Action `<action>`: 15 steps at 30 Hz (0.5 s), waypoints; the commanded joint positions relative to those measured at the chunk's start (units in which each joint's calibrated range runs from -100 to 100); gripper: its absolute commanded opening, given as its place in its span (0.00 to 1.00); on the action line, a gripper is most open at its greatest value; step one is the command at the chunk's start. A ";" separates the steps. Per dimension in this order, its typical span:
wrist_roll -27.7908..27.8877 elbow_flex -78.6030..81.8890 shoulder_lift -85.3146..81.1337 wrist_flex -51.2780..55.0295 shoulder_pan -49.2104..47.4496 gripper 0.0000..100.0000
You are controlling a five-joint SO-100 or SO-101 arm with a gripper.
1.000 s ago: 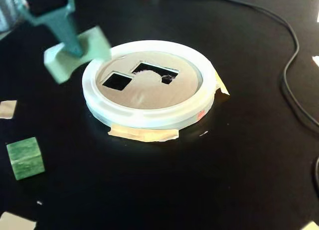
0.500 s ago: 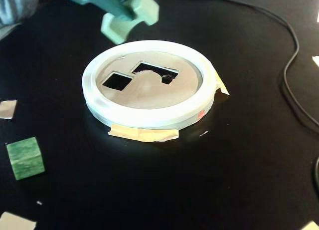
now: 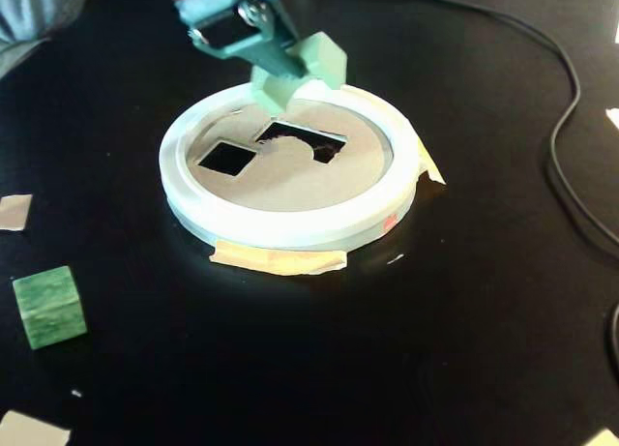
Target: Pick up the U shape block and drop it in corresponding U shaped hole
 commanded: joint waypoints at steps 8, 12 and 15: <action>-0.78 -0.38 2.01 -3.73 -0.84 0.05; -0.93 4.35 1.11 -4.84 -0.96 0.05; -3.22 6.45 1.20 -4.94 -0.96 0.04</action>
